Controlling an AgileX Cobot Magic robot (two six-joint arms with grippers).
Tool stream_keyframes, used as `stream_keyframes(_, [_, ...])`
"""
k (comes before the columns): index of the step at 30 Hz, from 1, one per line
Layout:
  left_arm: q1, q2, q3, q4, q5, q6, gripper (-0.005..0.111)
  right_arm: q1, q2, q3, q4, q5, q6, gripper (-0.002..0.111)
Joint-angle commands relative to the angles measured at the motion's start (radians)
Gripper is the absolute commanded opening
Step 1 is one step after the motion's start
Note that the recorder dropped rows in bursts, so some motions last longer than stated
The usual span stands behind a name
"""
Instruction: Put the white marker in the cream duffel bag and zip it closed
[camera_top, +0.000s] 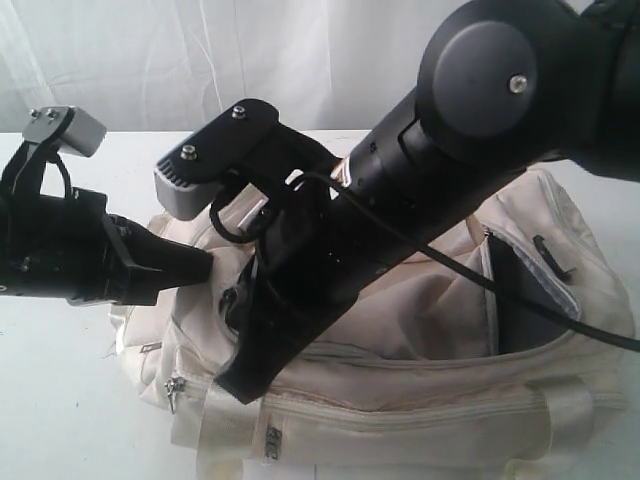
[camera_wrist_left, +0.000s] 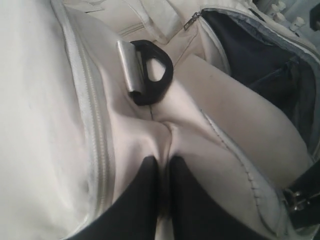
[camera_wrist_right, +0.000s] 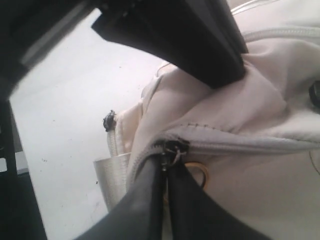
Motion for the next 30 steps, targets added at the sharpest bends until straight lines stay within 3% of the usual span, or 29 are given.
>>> stream_keyframes(1, [0.004,-0.001,-0.002,-0.04,-0.074,0.004,0.0,0.009,-0.026,-0.002,0.047,0.146,0.018,0.0])
stream_keyframes(9, [0.004,-0.001,-0.002,-0.04,-0.072,0.004,0.0,0.009,-0.028,-0.002,-0.235,0.239,0.19,0.0])
stream_keyframes(19, [0.004,-0.001,-0.002,-0.04,-0.074,0.004,0.0,0.009,-0.035,-0.014,-0.419,0.284,0.272,0.0])
stream_keyframes(30, [0.004,0.001,-0.002,-0.04,-0.122,0.004,0.0,0.011,-0.038,-0.059,-0.38,0.265,0.277,0.0])
